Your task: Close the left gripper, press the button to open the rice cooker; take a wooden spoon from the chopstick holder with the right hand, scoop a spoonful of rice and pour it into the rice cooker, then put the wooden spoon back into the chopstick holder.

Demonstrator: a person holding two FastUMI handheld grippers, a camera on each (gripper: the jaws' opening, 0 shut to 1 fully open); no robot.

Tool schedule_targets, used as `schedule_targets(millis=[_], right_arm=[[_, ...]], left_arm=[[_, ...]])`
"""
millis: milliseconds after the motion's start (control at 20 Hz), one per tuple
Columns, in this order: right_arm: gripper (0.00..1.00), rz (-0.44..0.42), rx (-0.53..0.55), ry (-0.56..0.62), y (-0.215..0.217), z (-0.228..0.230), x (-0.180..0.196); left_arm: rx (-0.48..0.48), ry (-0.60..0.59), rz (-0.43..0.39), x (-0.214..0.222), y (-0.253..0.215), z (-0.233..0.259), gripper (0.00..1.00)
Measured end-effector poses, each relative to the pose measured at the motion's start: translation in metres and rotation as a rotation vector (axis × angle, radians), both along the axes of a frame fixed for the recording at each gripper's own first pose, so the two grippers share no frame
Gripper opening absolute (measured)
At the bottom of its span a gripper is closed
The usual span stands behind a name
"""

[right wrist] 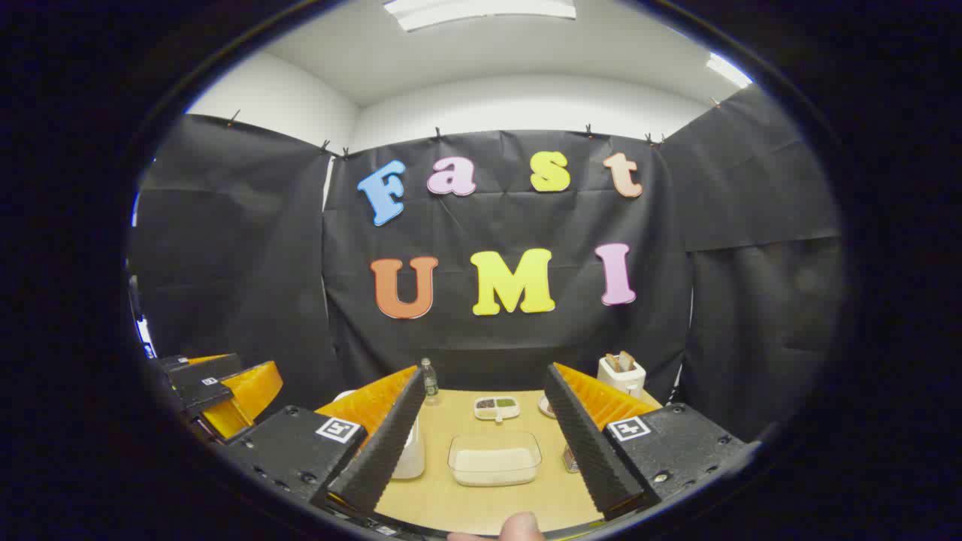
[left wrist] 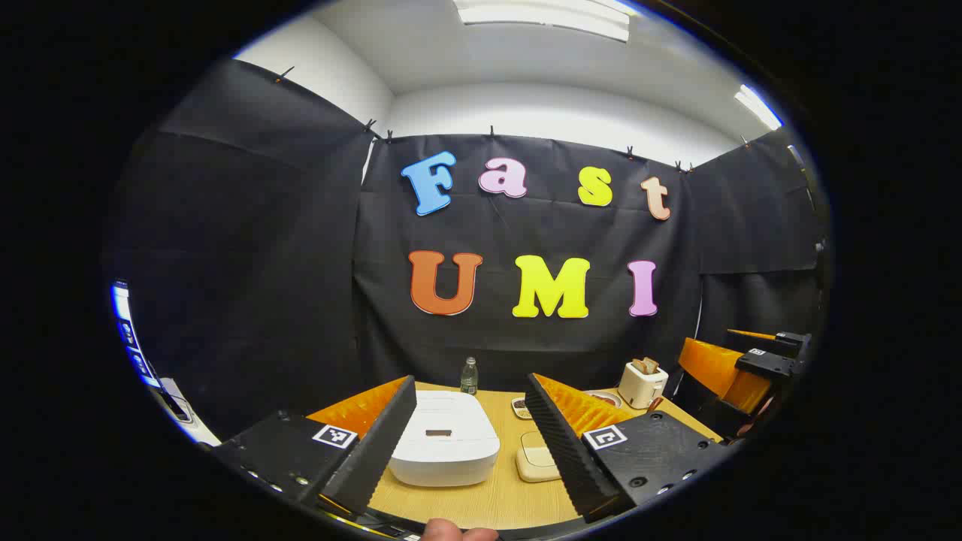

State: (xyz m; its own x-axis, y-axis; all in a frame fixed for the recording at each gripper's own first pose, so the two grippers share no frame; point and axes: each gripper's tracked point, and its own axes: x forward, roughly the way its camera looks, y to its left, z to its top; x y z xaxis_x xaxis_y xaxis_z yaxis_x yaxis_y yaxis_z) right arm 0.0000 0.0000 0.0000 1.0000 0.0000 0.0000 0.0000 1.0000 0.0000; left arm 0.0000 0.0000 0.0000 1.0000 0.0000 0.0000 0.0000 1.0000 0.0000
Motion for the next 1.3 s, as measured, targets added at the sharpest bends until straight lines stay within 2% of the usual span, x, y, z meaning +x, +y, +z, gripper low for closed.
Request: schedule_targets(millis=[400, 1300], right_arm=[[1.0, -0.009, -0.004, 0.025, -0.007, -0.01, 0.007], [1.0, -0.063, -0.022, 0.04, -0.036, -0.02, 0.029]], left_arm=[[0.009, -0.009, 0.029, 0.002, 0.008, 0.002, 0.94], [0.02, 0.055, 0.016, 0.022, -0.004, -0.021, 0.94]])
